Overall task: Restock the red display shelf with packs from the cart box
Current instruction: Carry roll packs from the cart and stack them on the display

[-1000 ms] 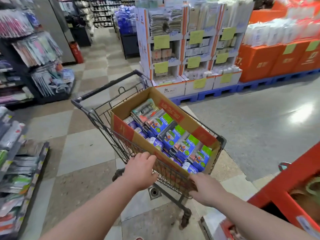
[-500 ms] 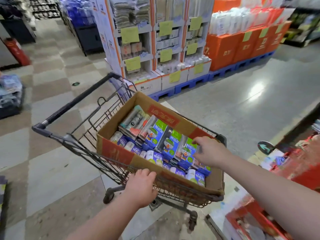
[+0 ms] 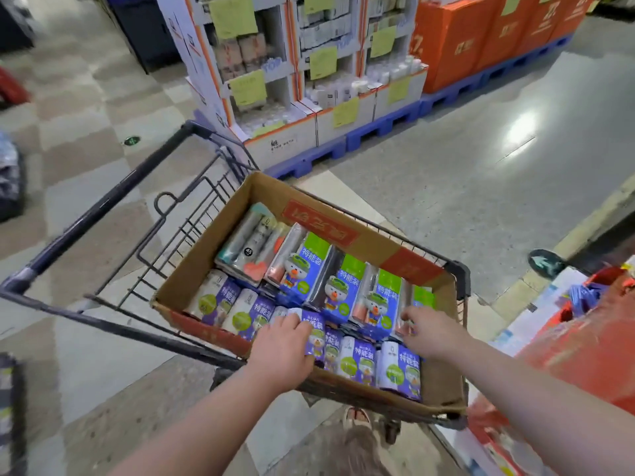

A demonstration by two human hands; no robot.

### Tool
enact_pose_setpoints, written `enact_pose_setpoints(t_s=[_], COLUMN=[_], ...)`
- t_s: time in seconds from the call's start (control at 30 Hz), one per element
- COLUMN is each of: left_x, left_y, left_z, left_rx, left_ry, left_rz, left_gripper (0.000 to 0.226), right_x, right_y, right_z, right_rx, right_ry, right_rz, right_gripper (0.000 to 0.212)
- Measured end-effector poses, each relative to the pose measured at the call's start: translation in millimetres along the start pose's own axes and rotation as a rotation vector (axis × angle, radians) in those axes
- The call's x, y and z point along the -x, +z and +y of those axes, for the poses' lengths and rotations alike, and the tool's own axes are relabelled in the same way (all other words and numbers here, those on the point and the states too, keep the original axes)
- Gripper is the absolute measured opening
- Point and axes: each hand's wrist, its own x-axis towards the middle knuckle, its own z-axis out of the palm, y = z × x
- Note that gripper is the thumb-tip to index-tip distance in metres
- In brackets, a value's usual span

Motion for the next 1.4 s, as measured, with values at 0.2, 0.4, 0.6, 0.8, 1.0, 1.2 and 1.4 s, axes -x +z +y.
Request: enact_pose_setpoints(t_s=[0.2, 0.4, 0.6, 0.8, 1.0, 1.2, 1.4], left_x=[-59.5, -96.5, -114.3, -133.5, -142.1, -135.5, -136.3], left_y=[7.4, 38.0, 62.0, 71.7, 80.8, 92.7, 91.8], left_z=[-4.3, -22.6, -27.6, -19.6, -15.9, -12.0, 1.1], left_rx=[-0.006, 0.03, 0.133, 0.443, 0.567, 0.689, 0.813], left_ry=[-0.071, -0.214, -0.462, -0.717, -0.85, -0.912, -0.958], left_rz=[-0.186, -0.391, -0.599, -0.605, -0.534, -0.501, -0.478], left_gripper=[0.055, 0.067, 0.07, 0.064, 0.059, 0.051, 0.058], right_x=[-49.5, -85.5, -100.4, -109.0, -123.7, -120.2, -109.1], right_y=[42.0, 88.7, 122.4, 143.7, 174.5, 176.7, 185.2], right_z=[32.8, 63.8, 69.2, 61.3, 63.4, 56.6, 45.7], right_rx=[-0.047, -0.184, -0.379, -0.784, -1.041, -1.181, -1.361], right_ry=[0.032, 0.157, 0.278, 0.615, 0.788, 0.832, 0.789], right_rz=[-0.219, -0.387, -0.464, -0.476, -0.462, -0.437, -0.513], right_gripper=[0.059, 0.043, 0.034, 0.053, 0.047, 0.069, 0.056])
